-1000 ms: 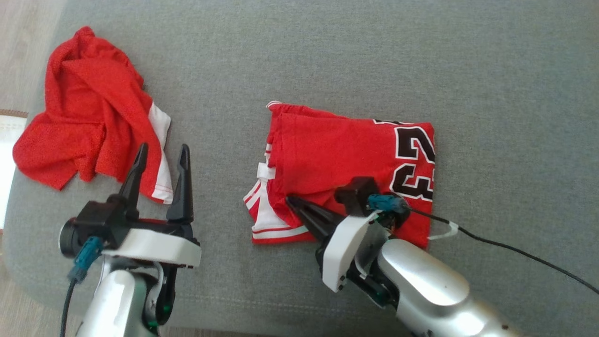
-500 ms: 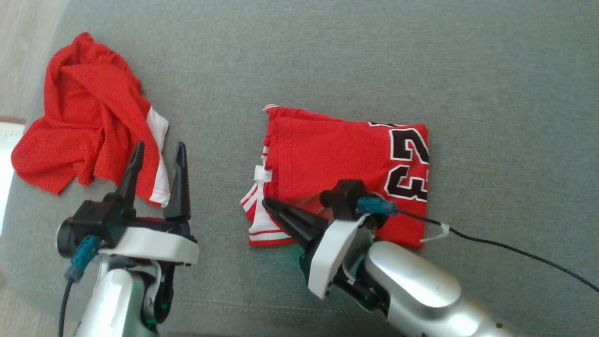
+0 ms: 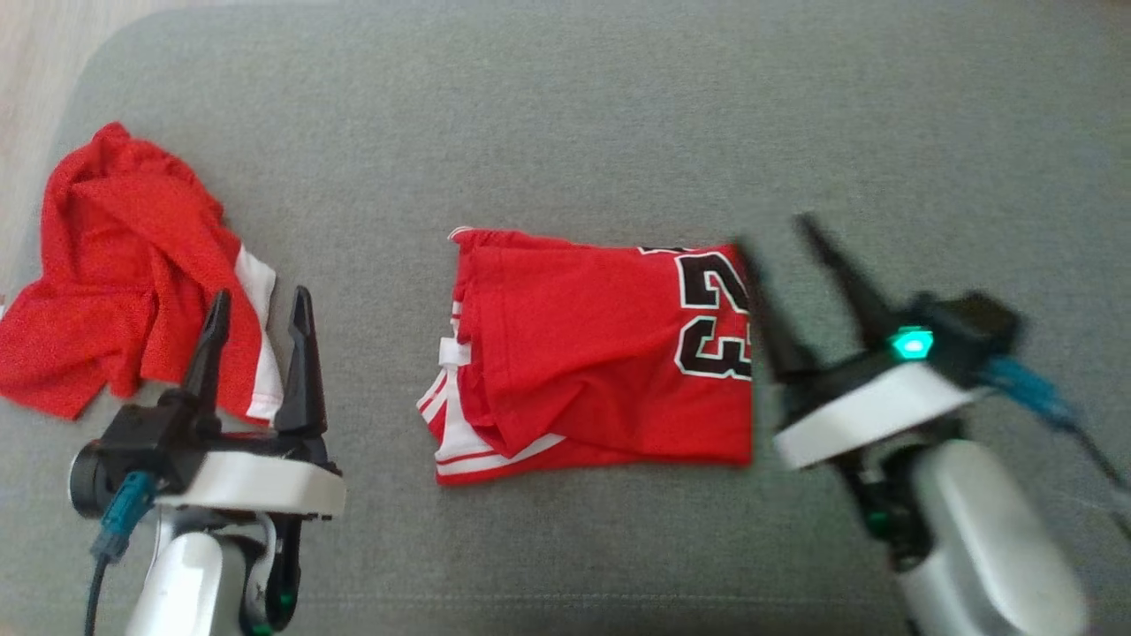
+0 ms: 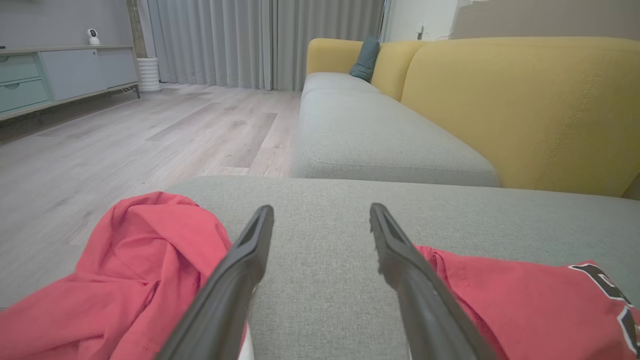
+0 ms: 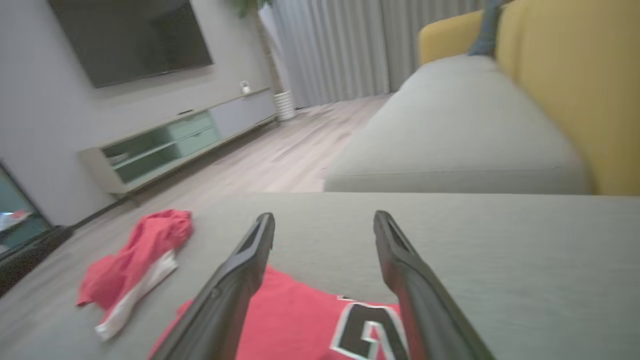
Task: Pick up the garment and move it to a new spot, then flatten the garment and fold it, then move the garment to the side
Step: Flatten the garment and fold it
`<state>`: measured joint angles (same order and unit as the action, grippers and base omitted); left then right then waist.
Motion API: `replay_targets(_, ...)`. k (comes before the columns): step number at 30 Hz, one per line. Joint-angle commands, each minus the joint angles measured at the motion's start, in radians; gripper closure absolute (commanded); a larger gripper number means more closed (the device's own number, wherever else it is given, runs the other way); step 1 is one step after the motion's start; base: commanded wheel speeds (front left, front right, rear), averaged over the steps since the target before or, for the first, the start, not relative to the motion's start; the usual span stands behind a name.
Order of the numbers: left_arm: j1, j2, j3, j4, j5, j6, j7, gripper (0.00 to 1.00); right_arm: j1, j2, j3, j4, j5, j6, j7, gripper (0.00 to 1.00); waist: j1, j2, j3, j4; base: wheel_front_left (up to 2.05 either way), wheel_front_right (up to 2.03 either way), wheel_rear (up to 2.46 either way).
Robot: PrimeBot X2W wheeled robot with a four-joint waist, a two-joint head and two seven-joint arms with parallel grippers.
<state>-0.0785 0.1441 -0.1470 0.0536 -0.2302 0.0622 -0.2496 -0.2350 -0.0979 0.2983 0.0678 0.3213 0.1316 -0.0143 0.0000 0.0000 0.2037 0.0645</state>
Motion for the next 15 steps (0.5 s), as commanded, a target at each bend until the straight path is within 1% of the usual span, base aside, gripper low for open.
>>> replay_targets(1, -0.010, 0.021, 0.043, -0.040, 0.005, 0.006, -0.012, 0.00, 0.011, 0.011, -0.028, -0.066, -0.025, -0.001, 0.006, 0.00, 0.0000, 0.0000, -0.008, -0.006, 0.00, 0.00, 0.00)
replay_targets(4, -0.003, 0.025, 0.049, -0.050, 0.003, 0.010, -0.012, 0.00, 0.063, 0.011, -0.144, -0.125, -0.071, -0.001, 0.027, 0.00, 0.0000, 0.0000, -0.020, -0.012, 0.00, 0.00, 0.00)
replay_targets(7, 0.009, 0.032, 0.055, -0.059, 0.001, 0.011, -0.012, 0.00, 0.104, 0.011, -0.208, -0.163, -0.095, -0.001, 0.042, 0.00, 0.0000, 0.0000, -0.038, -0.019, 0.00, 0.00, 0.00)
replay_targets(10, 0.032, 0.038, 0.057, -0.062, 0.001, 0.012, -0.012, 0.00, 0.142, 0.014, -0.236, -0.187, -0.102, -0.001, 0.052, 0.00, 0.0000, 0.0000, -0.064, -0.025, 0.00, 0.00, 0.00)
replay_targets(15, 0.068, 0.046, 0.050, -0.071, 0.006, 0.014, -0.005, 0.00, 0.187, 0.017, -0.248, -0.205, -0.101, -0.001, 0.067, 0.00, 0.0000, 0.0000, -0.098, -0.035, 0.00, 0.00, 0.00)
